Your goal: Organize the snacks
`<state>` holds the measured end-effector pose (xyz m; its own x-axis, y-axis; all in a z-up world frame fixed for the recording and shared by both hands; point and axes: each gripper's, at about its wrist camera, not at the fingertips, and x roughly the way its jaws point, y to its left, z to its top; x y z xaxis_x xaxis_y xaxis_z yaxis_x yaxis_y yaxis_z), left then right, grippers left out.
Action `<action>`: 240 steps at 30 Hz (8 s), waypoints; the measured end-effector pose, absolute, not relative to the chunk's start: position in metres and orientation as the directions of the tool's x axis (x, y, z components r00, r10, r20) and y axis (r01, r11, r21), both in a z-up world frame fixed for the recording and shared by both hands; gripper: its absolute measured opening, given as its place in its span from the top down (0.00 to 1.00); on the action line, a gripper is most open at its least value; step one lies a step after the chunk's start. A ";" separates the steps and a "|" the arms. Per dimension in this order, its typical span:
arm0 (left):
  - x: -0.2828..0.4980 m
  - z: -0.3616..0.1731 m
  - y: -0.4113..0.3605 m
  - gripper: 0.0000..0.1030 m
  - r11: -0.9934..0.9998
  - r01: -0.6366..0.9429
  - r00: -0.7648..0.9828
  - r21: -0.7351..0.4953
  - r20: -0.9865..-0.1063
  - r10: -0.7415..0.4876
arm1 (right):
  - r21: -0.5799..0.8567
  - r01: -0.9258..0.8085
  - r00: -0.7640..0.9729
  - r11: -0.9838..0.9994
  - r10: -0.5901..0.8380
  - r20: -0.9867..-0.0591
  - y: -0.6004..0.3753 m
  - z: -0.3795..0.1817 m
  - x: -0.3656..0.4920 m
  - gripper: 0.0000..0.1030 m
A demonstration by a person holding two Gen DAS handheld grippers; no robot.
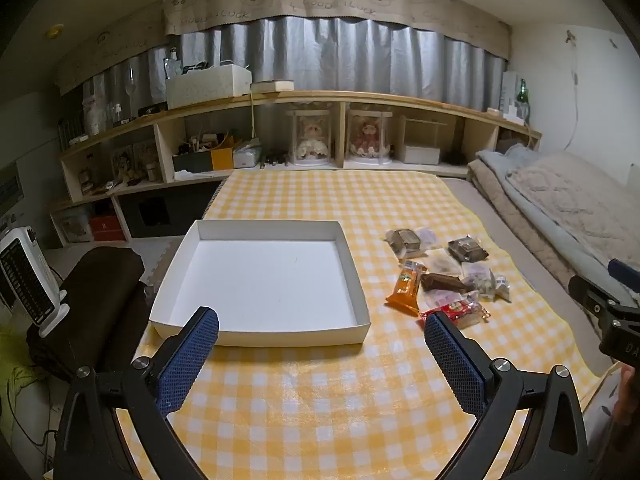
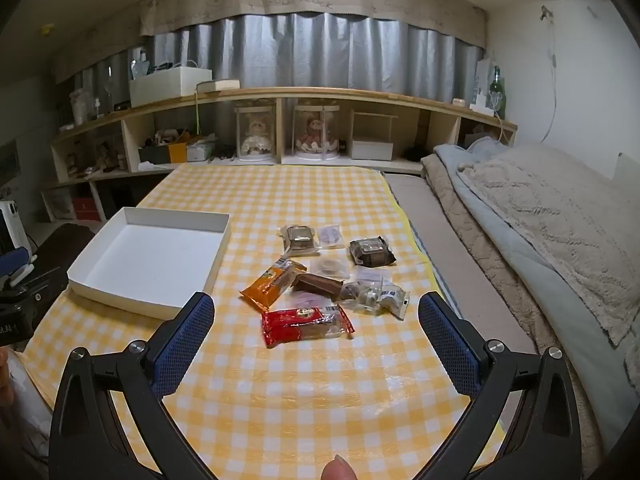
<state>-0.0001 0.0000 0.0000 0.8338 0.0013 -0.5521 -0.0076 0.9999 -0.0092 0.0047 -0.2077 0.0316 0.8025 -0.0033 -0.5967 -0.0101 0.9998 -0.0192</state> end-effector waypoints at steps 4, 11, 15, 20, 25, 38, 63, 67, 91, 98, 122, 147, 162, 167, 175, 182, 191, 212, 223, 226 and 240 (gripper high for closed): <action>0.000 0.000 0.000 0.00 1.000 -0.008 0.834 -0.009 -0.552 0.002 | -0.021 -0.010 0.802 1.000 -0.004 -0.597 -0.207 0.031 0.005 0.00; 0.000 0.000 0.000 0.00 1.000 -0.009 0.833 -0.011 -0.553 0.002 | -0.019 -0.011 0.803 1.000 -0.002 -0.597 -0.206 0.031 0.004 0.00; 0.000 0.000 0.000 0.00 1.000 -0.003 0.835 -0.009 -0.550 -0.002 | -0.021 -0.011 0.801 1.000 -0.004 -0.599 -0.206 0.030 0.004 0.00; 0.000 0.000 0.000 0.00 1.000 -0.002 0.836 -0.005 -0.549 -0.001 | -0.017 -0.011 0.801 1.000 -0.001 -0.599 -0.207 0.030 0.005 0.00; 0.000 0.000 0.000 0.00 1.000 -0.002 0.836 -0.005 -0.548 -0.001 | -0.018 -0.011 0.801 1.000 -0.002 -0.599 -0.206 0.030 0.004 0.00; -0.001 0.000 -0.005 0.00 1.000 -0.001 0.838 -0.005 -0.546 -0.002 | -0.018 -0.011 0.802 1.000 -0.002 -0.598 -0.204 0.029 0.002 0.00; -0.001 0.000 -0.007 0.00 1.000 0.001 0.838 -0.006 -0.545 -0.004 | -0.021 -0.013 0.803 1.000 -0.002 -0.596 -0.203 0.029 0.002 0.00; -0.001 0.000 -0.006 0.00 1.000 0.001 0.838 -0.007 -0.545 -0.005 | -0.023 -0.013 0.803 1.000 -0.003 -0.595 -0.202 0.028 0.002 0.00; -0.002 0.003 -0.010 0.00 1.000 0.007 0.839 -0.006 -0.544 -0.009 | -0.021 -0.013 0.804 1.000 -0.002 -0.595 -0.203 0.029 0.002 0.00; 0.003 0.007 -0.016 0.00 0.999 0.030 0.839 0.022 -0.544 -0.014 | -0.014 0.000 0.803 1.000 -0.008 -0.597 -0.198 0.032 0.001 0.00; 0.194 0.048 -0.056 0.00 0.982 0.190 0.771 -0.014 -0.617 -0.158 | 0.130 0.182 0.696 0.975 -0.034 -0.717 -0.253 0.039 0.120 0.00; 0.388 -0.055 -0.098 0.00 0.959 0.281 0.538 -0.039 -0.821 -0.191 | 0.341 0.624 0.250 0.703 0.234 -0.940 -0.233 -0.181 0.179 0.10; 0.443 -0.112 -0.140 0.00 0.944 0.323 0.317 -0.067 -0.932 -0.175 | 0.296 0.604 0.213 0.740 0.207 -0.955 -0.244 -0.182 0.154 0.55; 0.447 -0.130 -0.160 0.00 0.921 0.385 0.269 -0.059 -0.948 -0.173 | 0.251 0.630 0.187 0.735 0.169 -0.968 -0.267 -0.175 0.137 0.56; 0.457 -0.170 -0.176 0.34 0.910 0.415 0.177 0.001 -0.981 -0.080 | 0.249 0.653 0.180 0.716 0.173 -0.968 -0.314 -0.161 0.125 0.56; 0.468 -0.198 -0.186 0.35 0.896 0.442 0.132 0.027 -0.991 -0.035 | 0.238 0.620 0.206 0.748 0.137 -0.969 -0.324 -0.151 0.144 0.54; 0.477 -0.219 -0.190 0.63 0.911 0.407 0.134 0.062 -0.991 0.008 | 0.249 0.689 0.170 0.680 0.181 -0.969 -0.326 -0.171 0.157 0.55; 0.409 -0.101 -0.127 0.67 0.947 0.319 0.365 -0.033 -0.918 -0.155 | 0.310 0.462 0.393 0.831 0.121 -0.911 -0.304 -0.101 0.169 0.67; 0.338 -0.019 -0.064 0.67 0.966 0.247 0.488 -0.072 -0.852 -0.188 | 0.347 0.301 0.531 0.888 0.146 -0.835 -0.274 -0.050 0.168 0.67; 0.322 -0.007 -0.042 0.67 0.974 0.214 0.505 -0.079 -0.844 -0.179 | 0.362 0.251 0.541 0.898 0.180 -0.821 -0.257 -0.042 0.171 0.67; 0.271 -0.006 0.072 0.67 0.972 0.017 0.518 -0.234 -0.829 -0.209 | 0.401 -0.034 0.492 0.916 0.364 -0.791 -0.139 -0.029 0.198 0.67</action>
